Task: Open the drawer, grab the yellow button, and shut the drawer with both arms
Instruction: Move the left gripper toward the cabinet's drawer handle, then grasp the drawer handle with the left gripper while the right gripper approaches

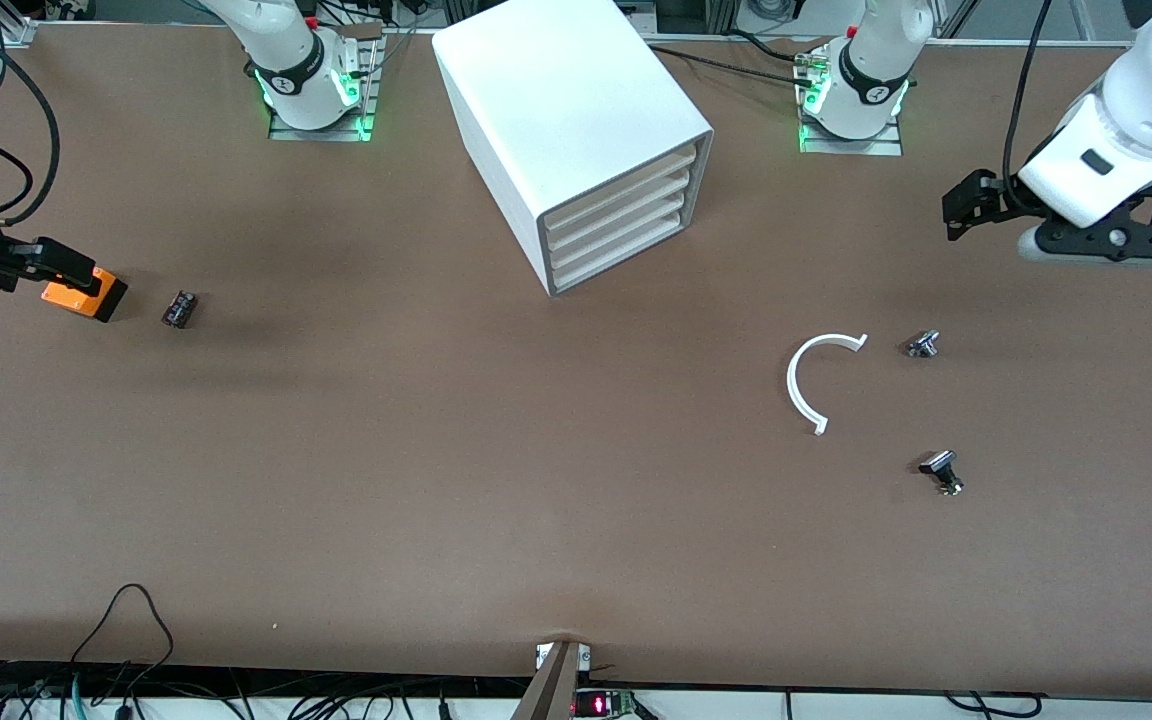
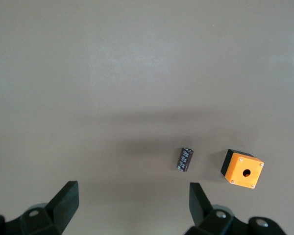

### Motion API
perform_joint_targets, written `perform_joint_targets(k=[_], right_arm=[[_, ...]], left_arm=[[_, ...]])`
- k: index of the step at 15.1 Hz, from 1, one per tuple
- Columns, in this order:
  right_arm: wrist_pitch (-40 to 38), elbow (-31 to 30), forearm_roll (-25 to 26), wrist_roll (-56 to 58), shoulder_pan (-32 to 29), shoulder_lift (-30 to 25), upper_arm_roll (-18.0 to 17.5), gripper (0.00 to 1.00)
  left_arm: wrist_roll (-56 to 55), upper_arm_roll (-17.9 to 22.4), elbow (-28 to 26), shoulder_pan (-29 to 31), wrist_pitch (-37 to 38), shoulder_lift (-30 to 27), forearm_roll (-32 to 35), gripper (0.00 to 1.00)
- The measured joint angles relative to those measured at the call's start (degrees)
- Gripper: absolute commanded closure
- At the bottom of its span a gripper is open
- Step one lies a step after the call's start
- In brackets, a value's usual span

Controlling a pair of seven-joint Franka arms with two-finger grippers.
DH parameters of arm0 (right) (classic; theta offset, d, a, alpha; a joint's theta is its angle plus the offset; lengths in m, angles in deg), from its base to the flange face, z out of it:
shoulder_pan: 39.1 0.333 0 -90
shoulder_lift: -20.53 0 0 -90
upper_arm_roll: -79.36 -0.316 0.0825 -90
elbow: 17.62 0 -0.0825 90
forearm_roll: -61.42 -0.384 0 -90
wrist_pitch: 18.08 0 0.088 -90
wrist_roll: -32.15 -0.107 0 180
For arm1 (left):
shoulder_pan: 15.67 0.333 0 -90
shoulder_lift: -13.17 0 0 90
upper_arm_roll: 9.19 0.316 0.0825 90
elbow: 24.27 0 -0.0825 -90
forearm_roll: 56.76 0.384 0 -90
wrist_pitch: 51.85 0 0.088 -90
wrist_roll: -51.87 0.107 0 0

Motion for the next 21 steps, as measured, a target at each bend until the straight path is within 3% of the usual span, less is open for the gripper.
perform_joint_targets(k=[3,5,8,10,13,18,21], right_arm=[[0.26,-0.13,-1.66,0.0,-0.03,0.34,0.19,0.0],[0.7,-0.22,-1.72,0.0,0.02,1.0,0.1,0.0],[0.88,-0.23,-1.81,0.02,0.09,1.73,-0.16,0.0],[0.76,-0.29,-1.95,0.13,0.29,1.93,-0.45,0.0],[-1.27,-0.31,-2.43,0.3,2.38,1.9,-1.16,0.0],[-2.65,-0.31,-2.57,0.3,5.04,1.59,-7.78,0.0],[-2.65,-0.15,-2.57,0.3,5.26,1.5,-11.78,0.0]], left_arm=[[0.06,-0.67,-0.49,-0.19,0.31,2.64,-0.01,0.01],[0.45,-0.83,-1.33,-0.25,0.34,5.42,-3.7,0.01],[2.8,-0.89,-6.19,-0.27,-0.25,8.8,-16.47,0.01],[4.45,-1.6,-12.78,-0.52,-4.14,10.84,-28.73,0.01],[10.18,-4.42,-21.61,-0.95,-9.19,13.22,-41.99,0.01],[22.2,-7.67,-28.75,-1.51,-10.71,14.66,-52.58,0.03],[24.96,-10.08,-31.26,-1.63,-10.85,14.68,-54.13,0.15]])
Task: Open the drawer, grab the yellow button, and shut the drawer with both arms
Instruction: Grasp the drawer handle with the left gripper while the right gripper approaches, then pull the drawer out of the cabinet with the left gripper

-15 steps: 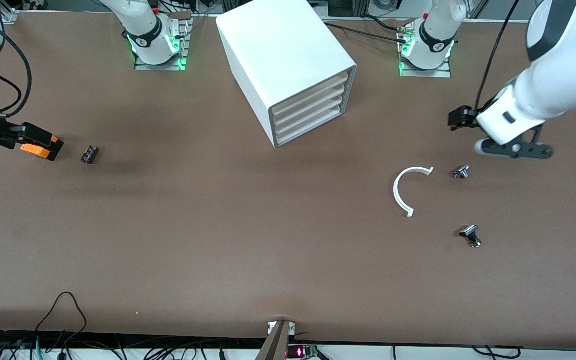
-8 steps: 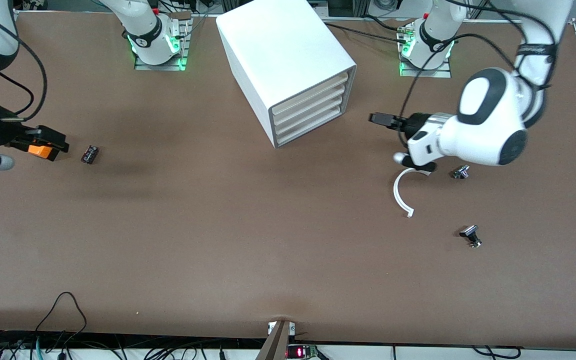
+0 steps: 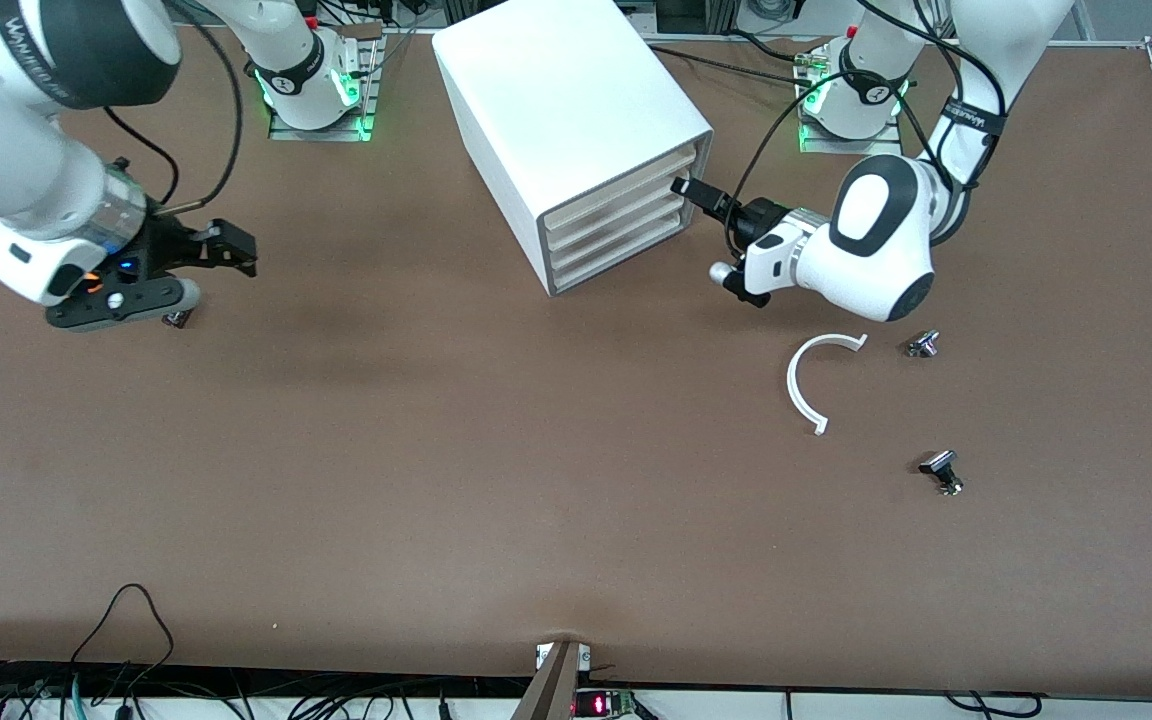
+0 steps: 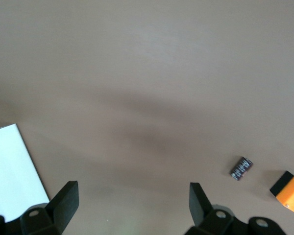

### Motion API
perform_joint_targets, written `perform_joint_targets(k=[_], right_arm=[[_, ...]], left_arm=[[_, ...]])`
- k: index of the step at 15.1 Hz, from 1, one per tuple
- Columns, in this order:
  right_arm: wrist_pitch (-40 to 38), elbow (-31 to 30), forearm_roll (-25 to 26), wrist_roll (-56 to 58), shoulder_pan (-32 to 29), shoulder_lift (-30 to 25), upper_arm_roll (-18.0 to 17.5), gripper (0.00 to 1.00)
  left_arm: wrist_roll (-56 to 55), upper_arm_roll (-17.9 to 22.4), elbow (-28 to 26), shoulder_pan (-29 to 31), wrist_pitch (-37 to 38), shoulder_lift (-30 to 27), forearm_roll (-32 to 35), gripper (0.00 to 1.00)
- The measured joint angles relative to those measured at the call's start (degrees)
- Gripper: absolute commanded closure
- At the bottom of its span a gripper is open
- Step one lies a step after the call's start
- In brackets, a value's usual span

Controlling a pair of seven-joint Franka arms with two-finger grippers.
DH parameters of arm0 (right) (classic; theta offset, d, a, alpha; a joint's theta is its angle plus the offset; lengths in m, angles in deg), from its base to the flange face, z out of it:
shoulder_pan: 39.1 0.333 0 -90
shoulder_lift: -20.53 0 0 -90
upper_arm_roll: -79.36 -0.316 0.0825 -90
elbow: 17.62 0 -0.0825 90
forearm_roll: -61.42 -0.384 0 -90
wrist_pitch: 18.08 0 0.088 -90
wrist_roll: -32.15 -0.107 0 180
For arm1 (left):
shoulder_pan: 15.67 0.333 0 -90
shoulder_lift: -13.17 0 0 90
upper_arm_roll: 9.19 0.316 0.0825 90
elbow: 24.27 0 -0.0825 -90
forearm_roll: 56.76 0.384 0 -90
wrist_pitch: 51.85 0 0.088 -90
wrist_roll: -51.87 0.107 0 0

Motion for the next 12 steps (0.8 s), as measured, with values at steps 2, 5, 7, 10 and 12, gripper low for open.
perform_joint_targets(k=[2,5,7,10,12], right_arm=[[0.08,0.1,0.0,0.0,0.06,-0.06,-1.32,0.0],[1.69,0.09,0.0,1.63,0.2,0.05,-1.6,0.0],[2.91,0.08,0.01,4.15,0.99,0.29,-1.75,0.0],[4.26,0.03,0.02,5.39,3.38,1.12,-1.91,0.0],[5.2,0.06,0.02,9.64,4.12,1.62,-1.99,0.0]], left_arm=[[0.43,-2.27,-1.03,-0.05,-0.66,0.0,-0.06,0.33],[1.05,-5.14,-2.43,-0.12,-3.33,0.0,-0.23,0.65],[2.17,-5.55,-3.0,-0.11,-4.7,0.14,-0.25,0.74],[3.75,-6.07,-3.36,0.1,-4.66,0.32,-1.25,1.0],[4.85,-6.1,-3.4,0.25,-4.63,0.43,-1.4,1.0]])
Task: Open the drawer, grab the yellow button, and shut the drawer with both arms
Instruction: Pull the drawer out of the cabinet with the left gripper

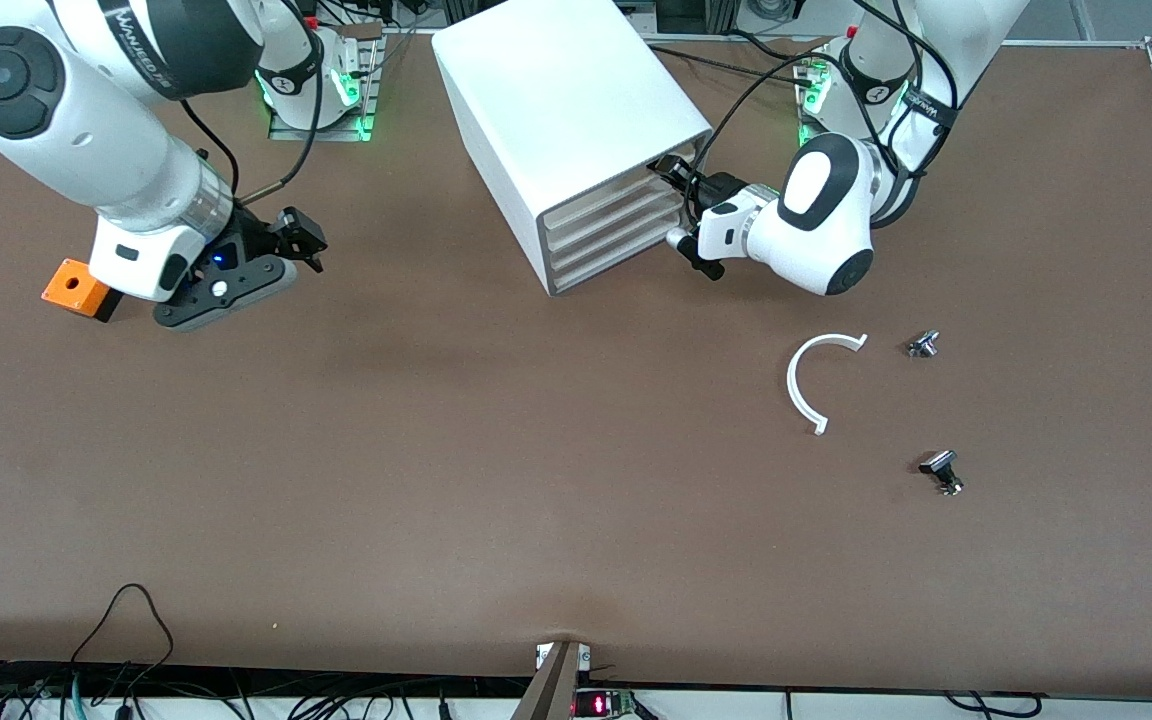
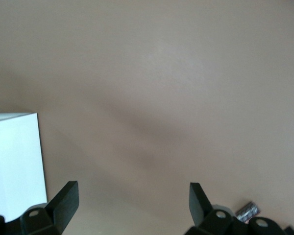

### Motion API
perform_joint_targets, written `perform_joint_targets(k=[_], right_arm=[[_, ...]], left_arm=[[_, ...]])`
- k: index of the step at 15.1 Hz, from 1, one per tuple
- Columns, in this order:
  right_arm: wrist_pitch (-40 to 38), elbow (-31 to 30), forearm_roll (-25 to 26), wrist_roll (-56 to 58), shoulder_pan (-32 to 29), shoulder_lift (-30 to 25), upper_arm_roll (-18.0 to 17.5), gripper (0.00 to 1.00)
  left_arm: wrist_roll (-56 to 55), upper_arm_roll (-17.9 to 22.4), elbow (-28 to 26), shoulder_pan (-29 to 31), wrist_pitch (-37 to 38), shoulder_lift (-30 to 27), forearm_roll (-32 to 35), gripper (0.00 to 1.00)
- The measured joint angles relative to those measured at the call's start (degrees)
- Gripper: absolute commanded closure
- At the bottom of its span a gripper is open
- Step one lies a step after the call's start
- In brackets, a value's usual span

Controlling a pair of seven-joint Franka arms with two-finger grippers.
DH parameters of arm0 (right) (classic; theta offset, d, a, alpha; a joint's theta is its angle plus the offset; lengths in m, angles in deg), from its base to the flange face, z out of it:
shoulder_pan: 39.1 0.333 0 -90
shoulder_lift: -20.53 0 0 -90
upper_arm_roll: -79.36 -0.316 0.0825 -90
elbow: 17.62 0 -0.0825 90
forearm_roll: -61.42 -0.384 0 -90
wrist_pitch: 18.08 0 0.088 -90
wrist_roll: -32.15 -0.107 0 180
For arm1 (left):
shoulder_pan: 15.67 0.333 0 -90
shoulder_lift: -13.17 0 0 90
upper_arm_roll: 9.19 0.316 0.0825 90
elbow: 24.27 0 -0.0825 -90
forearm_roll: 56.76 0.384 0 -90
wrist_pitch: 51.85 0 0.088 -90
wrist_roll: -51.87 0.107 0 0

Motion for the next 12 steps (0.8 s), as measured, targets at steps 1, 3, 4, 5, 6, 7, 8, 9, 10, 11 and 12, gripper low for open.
perform_joint_targets(k=[1,3,4,5,6,7,8,9,10,11,12], right_arm=[[0.39,0.08,0.0,2.84,0.14,0.06,0.0,0.0],[0.56,0.5,0.0,8.93,0.17,0.05,0.02,0.0],[0.56,0.64,0.0,11.53,0.17,0.05,0.02,0.0],[0.56,0.74,0.0,13.87,0.2,0.05,0.02,0.0],[0.57,0.79,0.0,15.85,0.3,0.05,0.02,0.0],[0.57,0.79,0.0,17.54,0.44,0.06,0.02,0.0],[0.57,0.79,0.0,18.98,0.6,0.07,0.01,0.0],[0.57,0.79,0.0,19.88,0.74,0.09,0.01,0.0],[0.57,0.79,0.0,20.54,0.9,0.09,0.01,0.0],[0.57,0.79,0.0,20.99,1.07,0.09,0.01,0.0],[0.59,0.79,0.0,21.68,1.19,0.1,0.01,0.0]], left_arm=[[0.14,-0.01,-0.05,0.12,0.02,0.07,0.0,1.0],[0.32,0.52,-0.04,0.42,-0.11,0.12,0.1,1.0],[0.48,1.7,0.12,0.69,-0.2,0.07,0.1,1.0],[0.83,3.62,0.49,1.07,-0.24,-0.02,0.13,1.0],[1.5,5.85,1.17,1.71,-0.24,-0.13,0.36,1.0],[2.35,7.88,2.17,2.52,-0.22,-0.14,0.62,1.0],[3.11,9.64,3.32,3.22,-0.23,-0.12,0.99,1.0],[3.29,10.9,4.33,3.6,-0.36,-0.05,1.82,1.0],[3.37,11.59,5.08,3.73,-0.63,0.05,2.62,1.0],[3.38,11.78,5.6,3.72,-0.78,0.11,2.95,1.0],[3.37,11.78,5.9,3.7,-0.92,0.14,3.01,1.0]])
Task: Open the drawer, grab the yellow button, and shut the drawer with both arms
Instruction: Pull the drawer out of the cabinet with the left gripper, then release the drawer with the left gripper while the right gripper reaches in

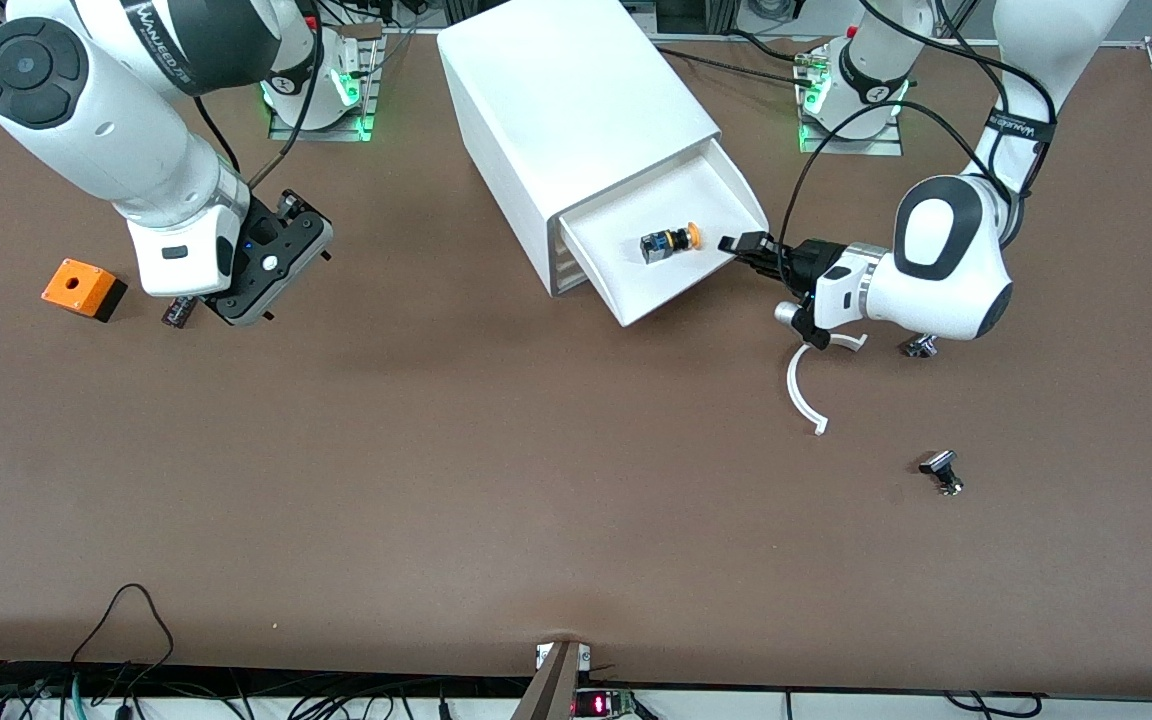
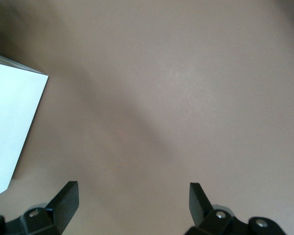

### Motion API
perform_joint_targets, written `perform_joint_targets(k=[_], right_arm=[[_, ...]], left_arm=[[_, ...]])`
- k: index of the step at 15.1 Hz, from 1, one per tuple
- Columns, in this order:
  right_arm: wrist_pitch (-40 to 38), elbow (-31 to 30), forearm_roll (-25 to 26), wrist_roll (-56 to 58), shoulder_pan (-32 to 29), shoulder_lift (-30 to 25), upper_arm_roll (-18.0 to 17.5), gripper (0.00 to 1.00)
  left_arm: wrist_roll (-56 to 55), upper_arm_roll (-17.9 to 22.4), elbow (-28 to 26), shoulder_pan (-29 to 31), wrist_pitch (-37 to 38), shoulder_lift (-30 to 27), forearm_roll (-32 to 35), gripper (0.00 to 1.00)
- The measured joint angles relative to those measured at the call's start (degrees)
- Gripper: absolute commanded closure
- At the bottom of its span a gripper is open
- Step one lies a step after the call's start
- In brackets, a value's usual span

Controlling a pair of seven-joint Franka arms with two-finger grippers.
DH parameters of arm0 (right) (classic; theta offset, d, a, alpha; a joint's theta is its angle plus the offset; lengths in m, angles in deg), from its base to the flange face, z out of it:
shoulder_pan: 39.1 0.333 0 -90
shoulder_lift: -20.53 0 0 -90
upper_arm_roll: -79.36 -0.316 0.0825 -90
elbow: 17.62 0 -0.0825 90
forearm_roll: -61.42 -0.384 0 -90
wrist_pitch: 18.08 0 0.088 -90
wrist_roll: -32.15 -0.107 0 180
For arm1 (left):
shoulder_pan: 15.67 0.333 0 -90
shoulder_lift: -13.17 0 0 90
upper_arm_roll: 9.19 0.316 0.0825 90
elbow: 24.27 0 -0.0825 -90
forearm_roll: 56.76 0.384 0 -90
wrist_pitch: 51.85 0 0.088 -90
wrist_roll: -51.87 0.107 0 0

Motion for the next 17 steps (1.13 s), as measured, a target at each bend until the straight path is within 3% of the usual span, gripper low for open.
perform_joint_targets(k=[1,2,6,9,12,15,17], right_arm=[[0.17,0.0,0.0,1.23,0.03,0.04,0.0,0.0],[0.74,0.0,0.0,2.71,0.02,0.23,0.04,0.0],[3.99,0.0,-0.03,6.06,0.68,2.2,-0.06,0.0],[5.67,1.7,-0.07,8.9,4.83,5.55,-0.76,0.0],[5.8,5.51,-0.04,9.24,11.79,9.54,-1.0,0.0],[7.02,9.23,-0.04,12.08,14.82,13.34,-1.13,0.0],[7.21,13.87,-0.05,14.93,17.18,16.88,-1.18,0.0]], left_arm=[[0.0,0.0,0.09,-0.02,-0.02,0.0,0.07,0.64],[-0.02,0.02,0.1,-0.01,-0.1,0.0,0.08,0.02],[-1.67,1.22,0.32,1.04,-4.67,-0.01,1.51,0.0],[-1.67,1.27,0.8,1.51,-13.2,-1.03,2.71,0.0],[-2.16,1.83,1.6,3.72,-21.31,-5.53,4.95,0.0],[-2.16,2.78,1.71,6.4,-22.8,-10.79,7.89,0.0],[-2.52,3.89,1.85,6.42,-22.93,-14.37,14.61,0.0]])
